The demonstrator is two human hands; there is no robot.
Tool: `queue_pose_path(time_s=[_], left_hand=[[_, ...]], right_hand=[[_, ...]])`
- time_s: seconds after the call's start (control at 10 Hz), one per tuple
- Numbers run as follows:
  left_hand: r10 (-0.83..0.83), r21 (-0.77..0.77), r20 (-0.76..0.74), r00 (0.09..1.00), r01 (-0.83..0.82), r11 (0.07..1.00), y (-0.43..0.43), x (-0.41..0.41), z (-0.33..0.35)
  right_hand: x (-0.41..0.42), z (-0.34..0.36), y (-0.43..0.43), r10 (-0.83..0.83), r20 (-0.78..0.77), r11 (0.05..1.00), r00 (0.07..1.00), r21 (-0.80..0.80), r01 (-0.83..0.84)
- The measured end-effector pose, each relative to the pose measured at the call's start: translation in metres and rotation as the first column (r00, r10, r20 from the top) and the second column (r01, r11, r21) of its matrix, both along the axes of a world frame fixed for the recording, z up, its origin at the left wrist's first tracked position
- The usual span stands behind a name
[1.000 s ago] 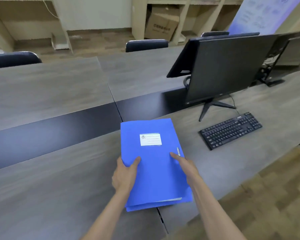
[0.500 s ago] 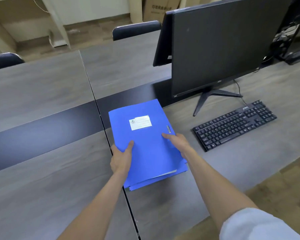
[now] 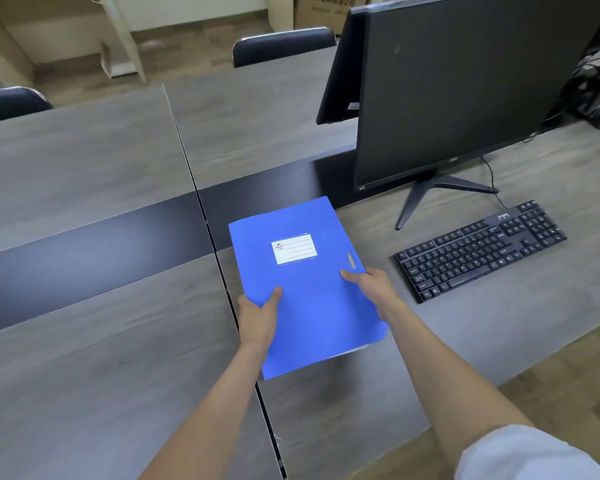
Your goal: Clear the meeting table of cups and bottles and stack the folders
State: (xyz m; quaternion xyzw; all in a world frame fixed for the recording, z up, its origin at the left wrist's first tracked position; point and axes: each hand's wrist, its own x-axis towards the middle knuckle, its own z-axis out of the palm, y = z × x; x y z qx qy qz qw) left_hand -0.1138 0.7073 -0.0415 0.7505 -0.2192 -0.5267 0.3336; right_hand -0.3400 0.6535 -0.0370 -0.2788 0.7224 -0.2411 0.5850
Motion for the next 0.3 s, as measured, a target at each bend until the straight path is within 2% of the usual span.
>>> queue_pose_path(time_s=[0.2,0.3], left_hand=[[-0.012,-0.022,-0.048,0.999,0.011,1.0,0.005,0.002,0.006],[-0.026,-0.048,-0.009,1.0,0.026,0.999,0.004,0.01,0.011]], right_hand=[[0.001,0.01,0.009,0.023,-0.035,1.0,0.999,-0.006,-0.023],[0.009,0.016,0.012,0.034,-0.307,0.988,0.951,-0.132,-0.078]])
